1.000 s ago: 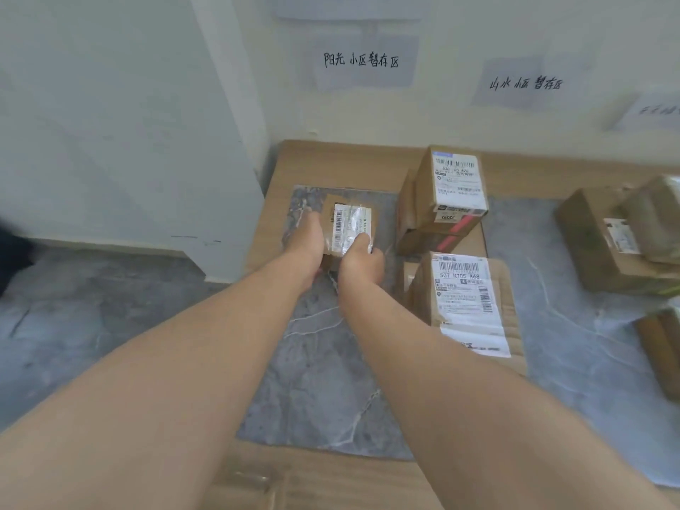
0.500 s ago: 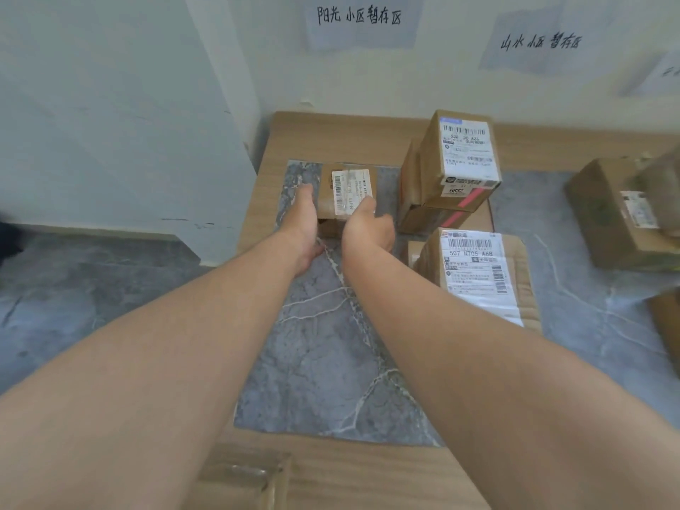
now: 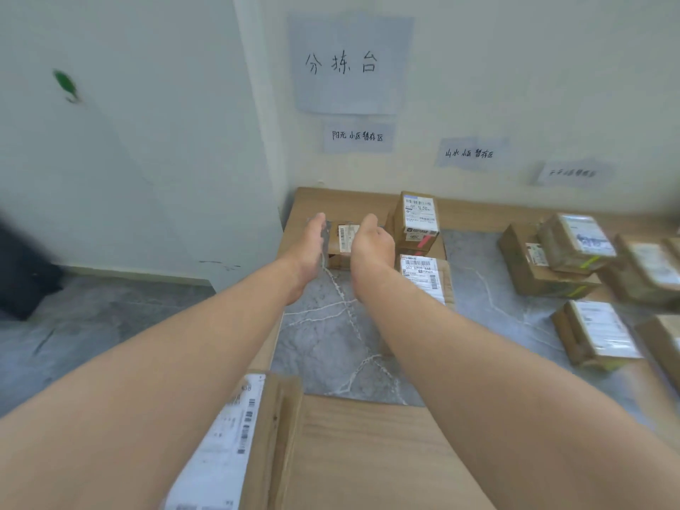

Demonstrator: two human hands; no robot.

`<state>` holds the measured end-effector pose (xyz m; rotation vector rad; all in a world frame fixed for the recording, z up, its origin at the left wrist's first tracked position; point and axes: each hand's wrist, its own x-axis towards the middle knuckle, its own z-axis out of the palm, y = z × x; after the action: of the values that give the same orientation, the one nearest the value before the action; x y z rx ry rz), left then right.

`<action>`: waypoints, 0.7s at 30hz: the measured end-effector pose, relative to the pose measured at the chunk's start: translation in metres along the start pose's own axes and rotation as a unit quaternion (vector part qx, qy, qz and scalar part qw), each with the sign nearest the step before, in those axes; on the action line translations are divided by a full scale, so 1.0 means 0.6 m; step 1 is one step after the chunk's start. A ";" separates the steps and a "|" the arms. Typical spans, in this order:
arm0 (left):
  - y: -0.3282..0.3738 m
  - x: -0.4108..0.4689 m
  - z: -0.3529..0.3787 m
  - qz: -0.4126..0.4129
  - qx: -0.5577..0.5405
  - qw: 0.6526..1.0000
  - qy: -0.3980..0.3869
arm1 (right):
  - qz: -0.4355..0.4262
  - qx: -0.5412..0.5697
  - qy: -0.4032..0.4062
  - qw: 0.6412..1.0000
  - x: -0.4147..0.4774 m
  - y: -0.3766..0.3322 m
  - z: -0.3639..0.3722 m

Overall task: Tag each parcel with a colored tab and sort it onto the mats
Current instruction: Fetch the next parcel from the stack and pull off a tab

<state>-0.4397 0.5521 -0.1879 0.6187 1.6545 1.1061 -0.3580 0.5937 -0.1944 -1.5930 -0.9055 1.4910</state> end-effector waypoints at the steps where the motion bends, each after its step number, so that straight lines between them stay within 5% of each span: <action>1: 0.005 -0.031 -0.004 0.008 0.003 1.000 0.002 | -0.012 0.004 -0.003 1.000 -0.030 -0.010 -0.010; 21: 0.019 -0.555 0.010 0.167 -0.012 0.986 0.002 | -0.147 0.048 -0.093 0.984 -0.490 -0.061 -0.296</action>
<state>-0.3156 0.2885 -0.0263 0.9012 1.5737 1.3636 -0.2002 0.3396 -0.0220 -1.2050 -1.1037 1.4628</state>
